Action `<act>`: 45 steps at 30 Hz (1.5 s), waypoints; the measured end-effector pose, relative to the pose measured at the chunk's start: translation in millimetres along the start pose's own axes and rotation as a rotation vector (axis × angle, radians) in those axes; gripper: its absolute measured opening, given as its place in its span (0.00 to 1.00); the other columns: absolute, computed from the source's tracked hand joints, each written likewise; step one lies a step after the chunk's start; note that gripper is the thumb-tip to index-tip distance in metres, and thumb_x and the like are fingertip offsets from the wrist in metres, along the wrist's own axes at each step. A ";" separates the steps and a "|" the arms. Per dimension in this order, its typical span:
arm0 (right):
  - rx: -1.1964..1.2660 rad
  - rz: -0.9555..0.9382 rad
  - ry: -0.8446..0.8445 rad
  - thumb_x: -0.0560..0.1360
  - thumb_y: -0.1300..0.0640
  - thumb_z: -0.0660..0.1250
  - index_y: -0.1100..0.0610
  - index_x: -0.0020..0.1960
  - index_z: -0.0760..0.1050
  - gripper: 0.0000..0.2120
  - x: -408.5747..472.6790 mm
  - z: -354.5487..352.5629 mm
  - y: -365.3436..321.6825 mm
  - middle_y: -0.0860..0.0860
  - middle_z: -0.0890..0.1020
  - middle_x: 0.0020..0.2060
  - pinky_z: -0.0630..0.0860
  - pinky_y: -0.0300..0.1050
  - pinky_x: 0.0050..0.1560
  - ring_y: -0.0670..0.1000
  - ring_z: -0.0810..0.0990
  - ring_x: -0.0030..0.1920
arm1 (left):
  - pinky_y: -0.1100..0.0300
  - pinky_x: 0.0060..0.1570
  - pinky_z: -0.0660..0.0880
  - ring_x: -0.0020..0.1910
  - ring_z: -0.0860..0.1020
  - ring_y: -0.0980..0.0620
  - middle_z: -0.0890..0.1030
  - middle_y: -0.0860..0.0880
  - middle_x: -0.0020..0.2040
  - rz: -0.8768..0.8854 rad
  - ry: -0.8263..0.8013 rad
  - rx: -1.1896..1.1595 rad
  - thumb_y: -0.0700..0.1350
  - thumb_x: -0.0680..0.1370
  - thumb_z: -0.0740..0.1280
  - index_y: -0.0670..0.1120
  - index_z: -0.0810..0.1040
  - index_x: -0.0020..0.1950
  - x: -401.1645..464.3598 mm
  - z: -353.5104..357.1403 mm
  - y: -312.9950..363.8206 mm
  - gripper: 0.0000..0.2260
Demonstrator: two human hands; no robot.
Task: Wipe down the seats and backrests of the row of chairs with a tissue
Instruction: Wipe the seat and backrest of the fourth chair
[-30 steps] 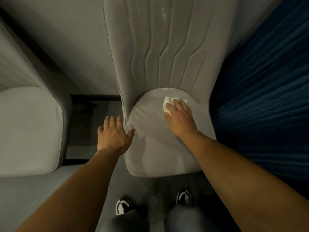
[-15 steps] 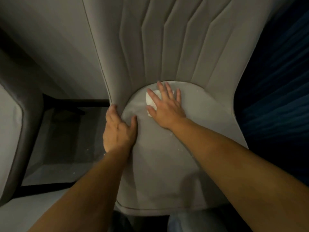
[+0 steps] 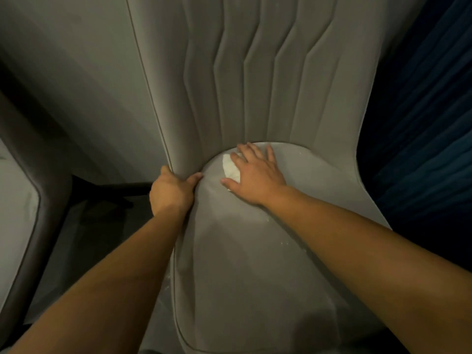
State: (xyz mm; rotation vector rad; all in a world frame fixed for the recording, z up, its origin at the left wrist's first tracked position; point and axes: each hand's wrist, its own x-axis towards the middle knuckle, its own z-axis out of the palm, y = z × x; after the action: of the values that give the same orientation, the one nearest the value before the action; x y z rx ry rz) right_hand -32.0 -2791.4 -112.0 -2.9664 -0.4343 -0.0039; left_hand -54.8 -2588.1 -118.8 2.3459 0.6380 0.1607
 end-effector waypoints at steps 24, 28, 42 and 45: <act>-0.008 -0.061 -0.154 0.78 0.27 0.40 0.44 0.80 0.54 0.37 -194.2 -5.0 10.7 0.48 0.54 0.81 0.49 0.61 0.77 0.53 0.48 0.80 | 0.54 0.39 0.66 0.46 0.78 0.37 0.81 0.41 0.45 0.191 0.139 0.043 0.64 0.72 0.68 0.49 0.69 0.46 3.4 7.6 -7.6 0.19; -0.029 0.018 -0.159 0.75 0.26 0.40 0.40 0.79 0.51 0.36 -133.8 -2.7 12.8 0.45 0.51 0.81 0.44 0.61 0.76 0.52 0.46 0.80 | 0.54 0.41 0.67 0.50 0.77 0.37 0.79 0.42 0.47 0.154 0.090 -0.027 0.62 0.72 0.70 0.46 0.68 0.50 0.2 6.5 -3.0 0.23; 0.020 -0.047 -0.194 0.76 0.27 0.41 0.41 0.80 0.50 0.37 -119.5 -5.5 0.9 0.47 0.48 0.81 0.43 0.61 0.77 0.52 0.44 0.80 | 0.51 0.49 0.75 0.50 0.78 0.43 0.80 0.47 0.49 0.184 0.214 -0.312 0.70 0.63 0.70 0.46 0.73 0.52 28.7 -22.6 49.2 0.32; -0.002 -0.103 -0.233 0.77 0.27 0.43 0.41 0.81 0.48 0.36 -182.9 -12.1 1.5 0.46 0.46 0.81 0.41 0.60 0.77 0.52 0.40 0.80 | 0.50 0.46 0.74 0.48 0.78 0.42 0.80 0.45 0.47 0.194 0.266 -0.305 0.71 0.64 0.69 0.46 0.72 0.48 29.1 -19.0 46.5 0.31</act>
State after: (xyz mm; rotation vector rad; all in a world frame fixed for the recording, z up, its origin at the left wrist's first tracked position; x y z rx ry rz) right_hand -206.6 -2846.6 -104.5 -2.9536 -0.6151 0.3337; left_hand -16.1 -2592.5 -75.7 2.1012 0.4697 0.6226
